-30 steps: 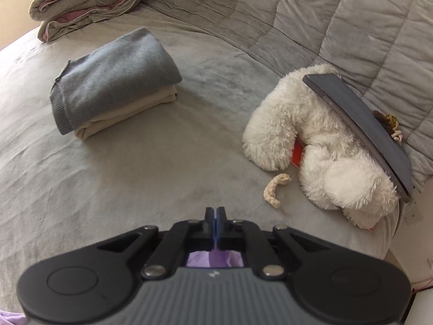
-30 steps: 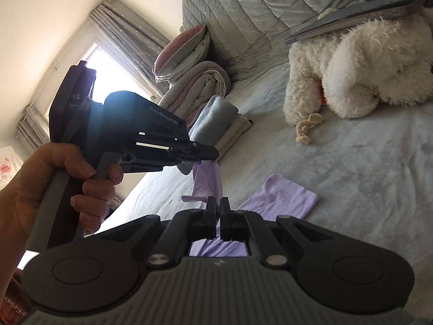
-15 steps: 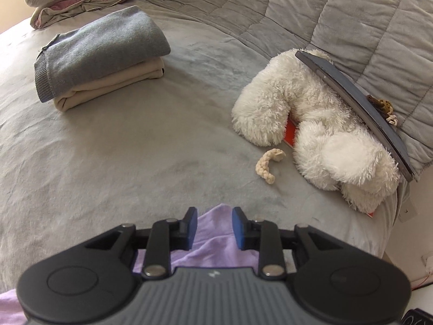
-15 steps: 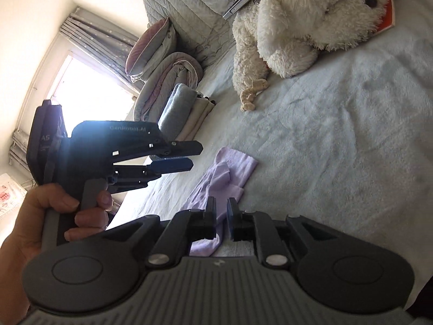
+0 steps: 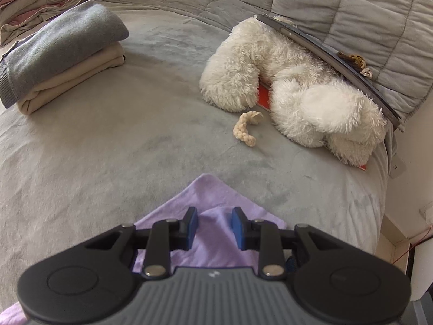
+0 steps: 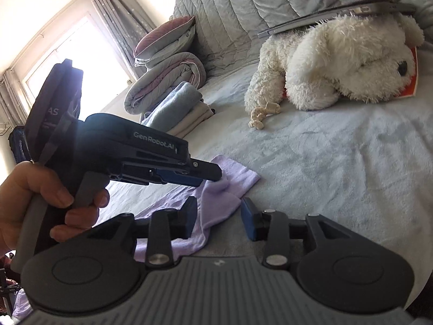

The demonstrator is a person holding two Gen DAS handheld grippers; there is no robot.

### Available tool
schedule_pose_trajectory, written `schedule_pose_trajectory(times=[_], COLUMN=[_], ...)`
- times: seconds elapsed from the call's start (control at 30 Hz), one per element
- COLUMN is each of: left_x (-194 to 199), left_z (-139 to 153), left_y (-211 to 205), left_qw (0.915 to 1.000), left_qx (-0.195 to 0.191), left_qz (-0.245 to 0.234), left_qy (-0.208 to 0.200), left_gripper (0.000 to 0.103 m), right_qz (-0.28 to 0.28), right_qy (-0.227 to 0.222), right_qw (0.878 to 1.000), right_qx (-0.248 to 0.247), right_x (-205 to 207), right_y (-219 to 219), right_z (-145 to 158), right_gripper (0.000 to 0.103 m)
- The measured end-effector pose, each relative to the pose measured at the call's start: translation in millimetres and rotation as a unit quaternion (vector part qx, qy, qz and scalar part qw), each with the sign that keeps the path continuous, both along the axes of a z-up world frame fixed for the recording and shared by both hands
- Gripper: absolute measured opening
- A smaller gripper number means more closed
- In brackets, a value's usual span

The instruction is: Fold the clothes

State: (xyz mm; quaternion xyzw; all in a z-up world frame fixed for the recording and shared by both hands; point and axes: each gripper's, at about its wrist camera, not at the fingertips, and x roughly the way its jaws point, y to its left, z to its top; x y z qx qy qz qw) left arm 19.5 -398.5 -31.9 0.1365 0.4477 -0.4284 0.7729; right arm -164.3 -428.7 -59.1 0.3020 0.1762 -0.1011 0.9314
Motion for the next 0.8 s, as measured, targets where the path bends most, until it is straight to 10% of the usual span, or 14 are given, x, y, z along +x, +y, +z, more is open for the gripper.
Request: schedule_pose_trajectory(times=[0.3,0.43,0.8], left_x=[10,5,-5], left_z=[-3,-6,21], left_y=[8,9,18], left_qw=[0.9996,0.9998,0.9933], left_qx=[-0.024,-0.018,-0.096], left_qz=[0.012,0.002,0.023], left_qy=[0.01,0.006,-0.06], left_gripper=[0.03,0.012,0.002], right_qz=[-0.017,-0.029,-0.057], right_qy=[0.039,0.052,0.005], right_qw=[0.997,0.994,0.995], right_qx=[-0.068,-0.094,-0.085], right_x=[23,26,19], right_y=[10,14,2], right_z=[-4,-3,14], right_gripper=[0.032,0.003,0.001])
